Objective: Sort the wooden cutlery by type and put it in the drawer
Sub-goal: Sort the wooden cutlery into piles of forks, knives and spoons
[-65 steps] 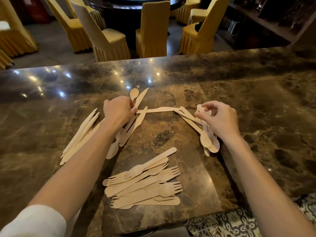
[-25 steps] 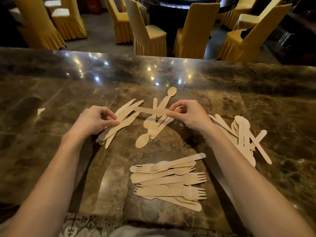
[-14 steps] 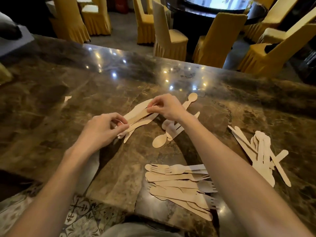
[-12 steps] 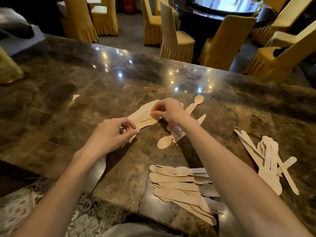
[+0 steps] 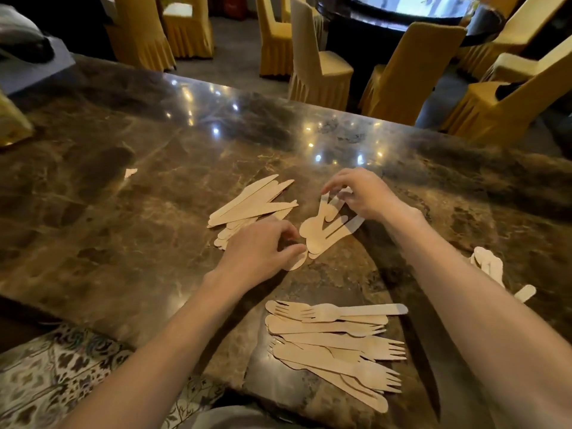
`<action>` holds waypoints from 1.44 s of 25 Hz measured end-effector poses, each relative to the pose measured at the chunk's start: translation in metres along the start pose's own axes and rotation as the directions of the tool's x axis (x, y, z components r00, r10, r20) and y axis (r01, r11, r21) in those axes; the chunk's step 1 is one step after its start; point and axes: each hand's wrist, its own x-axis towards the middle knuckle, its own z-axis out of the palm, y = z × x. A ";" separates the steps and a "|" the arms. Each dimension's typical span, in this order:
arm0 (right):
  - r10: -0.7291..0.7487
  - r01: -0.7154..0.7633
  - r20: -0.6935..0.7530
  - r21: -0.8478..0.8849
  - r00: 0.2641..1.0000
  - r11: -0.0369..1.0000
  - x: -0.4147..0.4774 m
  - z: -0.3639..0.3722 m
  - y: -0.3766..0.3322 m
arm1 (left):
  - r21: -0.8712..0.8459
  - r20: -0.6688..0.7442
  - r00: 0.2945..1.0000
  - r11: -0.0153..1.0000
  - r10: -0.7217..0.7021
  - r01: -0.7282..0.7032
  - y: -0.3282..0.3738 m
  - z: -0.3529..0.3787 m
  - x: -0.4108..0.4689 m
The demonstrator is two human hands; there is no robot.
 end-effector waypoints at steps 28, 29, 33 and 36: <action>0.038 0.018 0.261 -0.210 0.965 0.977 0.002 -0.022 0.062 | -0.070 0.327 0.924 0.969 -0.201 0.235 0.005 -0.005 0.035; 0.040 0.036 0.279 -0.262 0.959 0.964 0.003 -0.021 0.061 | -0.059 0.349 0.913 0.968 -0.209 0.244 0.006 -0.006 0.037; 0.088 0.000 0.287 -0.294 0.954 0.956 -0.002 -0.027 0.059 | -0.030 0.441 0.868 0.964 -0.226 0.266 0.010 -0.008 0.042; 0.063 0.002 0.242 -0.258 0.968 0.966 -0.016 -0.034 0.063 | -0.061 0.476 0.854 0.961 -0.208 0.268 0.009 -0.012 0.044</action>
